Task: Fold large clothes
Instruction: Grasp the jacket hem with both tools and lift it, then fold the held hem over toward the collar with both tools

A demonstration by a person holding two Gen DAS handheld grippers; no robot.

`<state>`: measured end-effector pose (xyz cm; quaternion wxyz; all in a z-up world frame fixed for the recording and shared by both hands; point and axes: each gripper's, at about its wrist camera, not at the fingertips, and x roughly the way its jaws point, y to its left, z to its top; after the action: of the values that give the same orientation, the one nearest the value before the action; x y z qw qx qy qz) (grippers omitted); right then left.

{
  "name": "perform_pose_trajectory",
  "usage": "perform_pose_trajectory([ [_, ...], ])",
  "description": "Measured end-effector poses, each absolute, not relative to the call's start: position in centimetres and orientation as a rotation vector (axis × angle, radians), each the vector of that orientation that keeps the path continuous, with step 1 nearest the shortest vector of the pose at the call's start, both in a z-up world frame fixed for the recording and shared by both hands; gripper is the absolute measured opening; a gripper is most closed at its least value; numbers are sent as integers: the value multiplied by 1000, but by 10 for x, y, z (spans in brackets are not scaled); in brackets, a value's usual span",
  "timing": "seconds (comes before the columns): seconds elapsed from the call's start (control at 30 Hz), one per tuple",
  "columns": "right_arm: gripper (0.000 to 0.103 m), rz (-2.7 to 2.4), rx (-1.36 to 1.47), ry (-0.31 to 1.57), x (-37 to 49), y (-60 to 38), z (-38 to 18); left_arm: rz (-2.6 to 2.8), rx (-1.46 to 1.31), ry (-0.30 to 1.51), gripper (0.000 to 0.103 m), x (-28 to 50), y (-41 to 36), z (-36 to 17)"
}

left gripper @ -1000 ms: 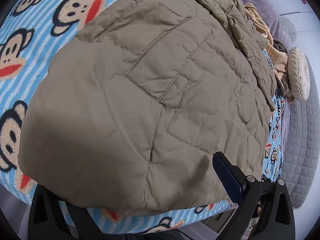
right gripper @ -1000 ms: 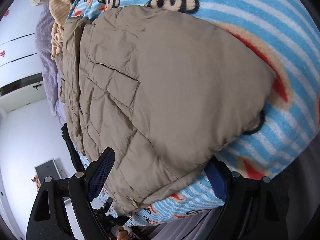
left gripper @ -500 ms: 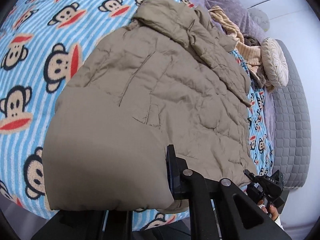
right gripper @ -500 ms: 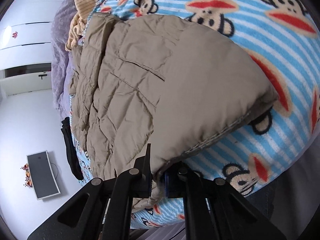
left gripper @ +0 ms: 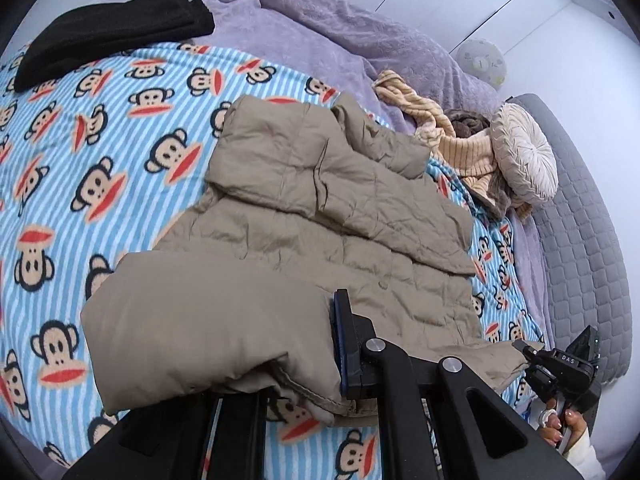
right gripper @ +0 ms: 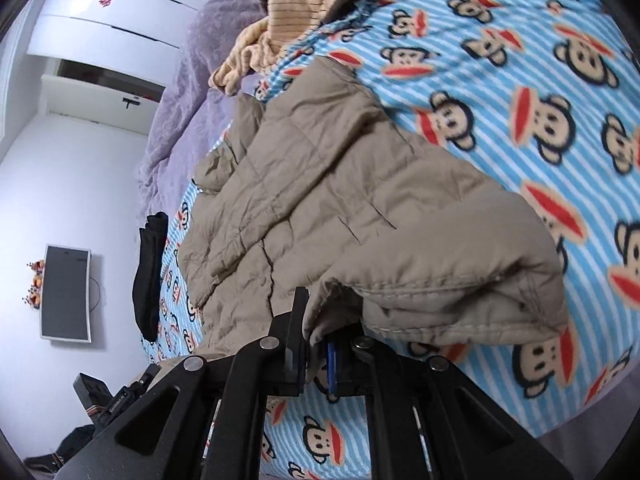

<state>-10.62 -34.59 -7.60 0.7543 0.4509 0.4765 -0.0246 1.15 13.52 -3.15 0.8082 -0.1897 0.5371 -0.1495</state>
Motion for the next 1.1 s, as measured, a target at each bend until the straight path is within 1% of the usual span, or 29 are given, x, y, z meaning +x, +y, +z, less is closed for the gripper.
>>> perform_pose_trajectory([
  [0.3,8,96,817,1020,4,-367,-33,-216,-398,1004,13,79,108,5],
  [0.43,8,122,766,1008,52,-371,-26,-191,-381,994,13,116,100,5],
  [0.6,8,105,739,993,109,-373,-30,-167,-347,990,13,173,92,-12],
  [0.83,8,56,716,1018,186,-374,-78,-128,-230,1047,13,249,73,-73],
  [0.97,8,13,696,1059,217,-375,-122,-105,-166,1088,14,276,59,-116],
  [1.1,8,-14,709,1098,233,-375,-161,-78,-183,1108,14,293,55,-148],
])
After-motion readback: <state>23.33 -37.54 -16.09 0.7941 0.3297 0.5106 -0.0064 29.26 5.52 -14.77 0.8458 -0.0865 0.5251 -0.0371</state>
